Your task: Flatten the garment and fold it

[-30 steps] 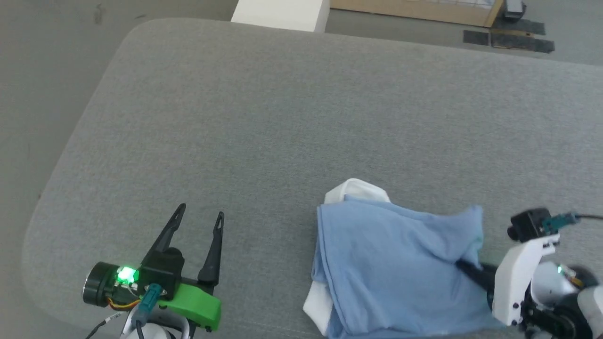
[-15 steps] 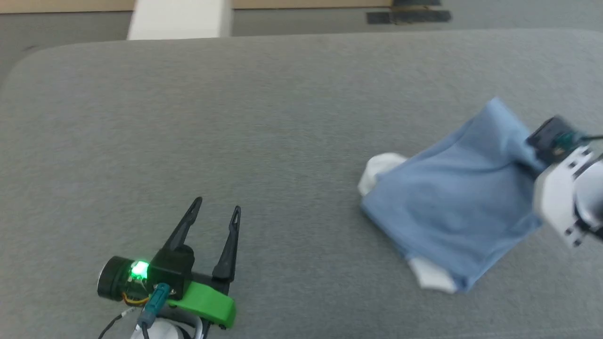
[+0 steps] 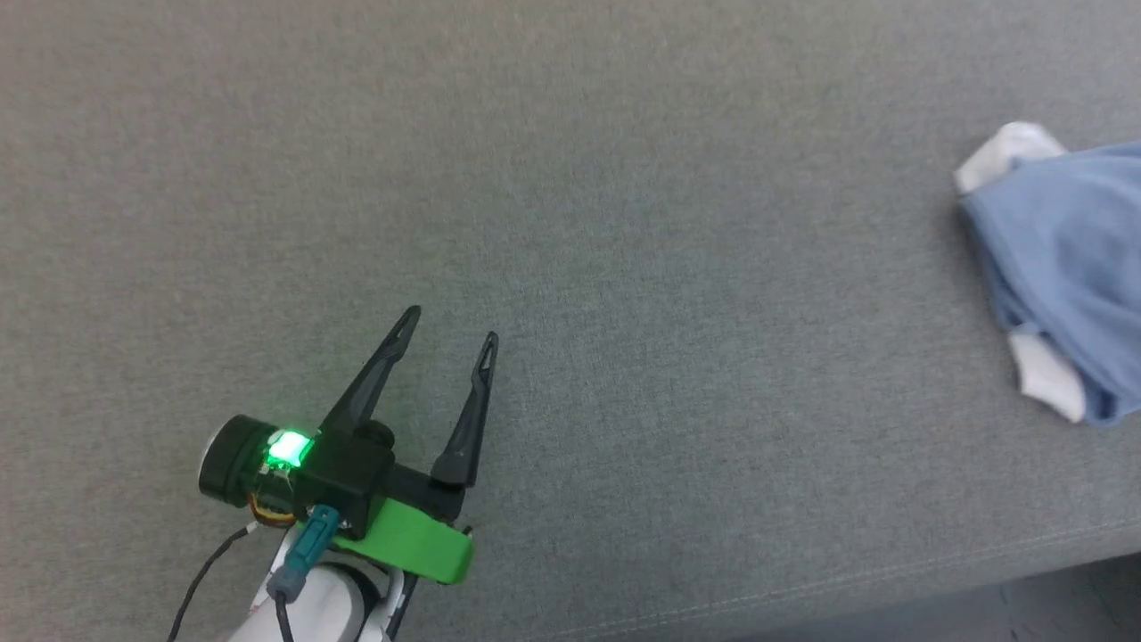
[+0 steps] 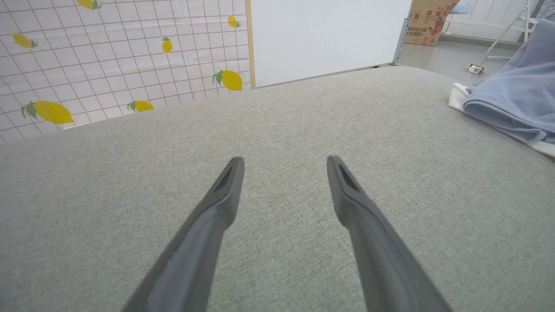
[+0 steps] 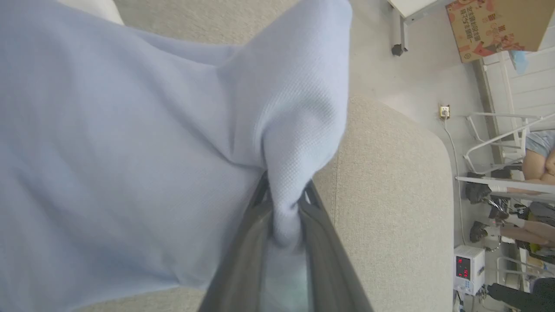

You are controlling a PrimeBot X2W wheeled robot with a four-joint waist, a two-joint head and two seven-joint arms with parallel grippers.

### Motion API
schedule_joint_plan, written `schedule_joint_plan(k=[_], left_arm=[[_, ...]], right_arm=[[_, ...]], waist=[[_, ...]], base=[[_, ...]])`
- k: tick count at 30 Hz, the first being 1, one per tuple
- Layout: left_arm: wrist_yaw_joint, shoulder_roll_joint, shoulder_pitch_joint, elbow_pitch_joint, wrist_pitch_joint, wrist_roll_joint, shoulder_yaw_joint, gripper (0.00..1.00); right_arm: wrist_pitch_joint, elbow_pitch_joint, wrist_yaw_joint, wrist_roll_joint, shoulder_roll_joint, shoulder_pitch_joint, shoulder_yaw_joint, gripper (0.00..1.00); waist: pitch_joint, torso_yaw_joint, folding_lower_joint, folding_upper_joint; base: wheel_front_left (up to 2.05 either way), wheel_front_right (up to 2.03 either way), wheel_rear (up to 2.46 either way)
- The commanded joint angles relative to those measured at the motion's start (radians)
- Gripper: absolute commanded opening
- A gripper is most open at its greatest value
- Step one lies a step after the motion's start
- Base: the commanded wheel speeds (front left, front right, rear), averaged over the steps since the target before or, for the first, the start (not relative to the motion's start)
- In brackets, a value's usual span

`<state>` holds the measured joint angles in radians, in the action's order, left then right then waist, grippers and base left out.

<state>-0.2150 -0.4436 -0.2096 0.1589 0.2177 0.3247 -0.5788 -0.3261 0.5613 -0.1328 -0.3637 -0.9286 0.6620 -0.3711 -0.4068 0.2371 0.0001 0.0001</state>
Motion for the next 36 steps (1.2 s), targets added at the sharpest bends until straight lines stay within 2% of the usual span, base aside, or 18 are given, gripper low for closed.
schedule_joint_plan(k=[1,7,16,17,18,19,28,36], left_arm=[[0.007,-0.011,-0.019,0.014,-0.005,-0.017,-0.004,1.0],[0.002,-0.014,-0.031,0.046,-0.016,-0.027,-0.01,1.0],[-0.007,-0.008,-0.04,0.044,-0.011,-0.03,-0.013,1.0],[-0.007,-0.006,-0.039,0.04,-0.009,-0.029,-0.014,1.0],[-0.007,-0.004,-0.039,0.034,-0.007,-0.027,-0.014,1.0],[-0.008,-0.002,-0.038,0.028,-0.004,-0.024,-0.013,1.0],[-0.02,0.012,-0.02,-0.046,0.018,0.013,0.017,1.0],[-0.048,0.005,0.039,-0.107,0.029,0.062,0.069,1.0]], right_arm=[[0.026,0.043,0.002,0.018,0.002,0.024,0.034,0.0],[0.113,0.23,0.002,0.086,0.012,0.048,0.173,0.0],[0.175,0.366,0.002,0.185,0.029,0.082,0.272,0.0],[0.179,0.375,0.002,0.194,0.032,0.085,0.277,0.07],[0.186,0.383,0.002,0.206,0.034,0.088,0.279,0.49],[0.192,0.388,0.002,0.218,0.037,0.092,0.281,1.0],[0.225,0.373,0.002,0.244,0.07,0.149,0.243,1.0],[0.317,0.223,0.002,0.085,0.124,0.185,0.119,1.0]], waist=[[-0.09,-0.002,-0.0001,-0.0001],[-0.141,-0.047,-0.0001,-0.0001],[-0.16,-0.084,-0.0001,-0.0001],[-0.155,-0.086,-0.0001,-0.0001],[-0.148,-0.087,-0.0001,-0.0001],[-0.138,-0.086,-0.0001,-0.0001],[0.023,-0.075,-0.0001,-0.0001],[0.211,-0.082,-0.0001,-0.0001]], base=[[0.0,0.0,0.0],[0.0,0.0,0.0],[0.0,0.0,0.0],[0.0,0.0,0.0],[0.0,0.0,0.0],[0.0,0.0,0.0],[0.0,0.0,0.0],[0.0,0.0,0.0]])
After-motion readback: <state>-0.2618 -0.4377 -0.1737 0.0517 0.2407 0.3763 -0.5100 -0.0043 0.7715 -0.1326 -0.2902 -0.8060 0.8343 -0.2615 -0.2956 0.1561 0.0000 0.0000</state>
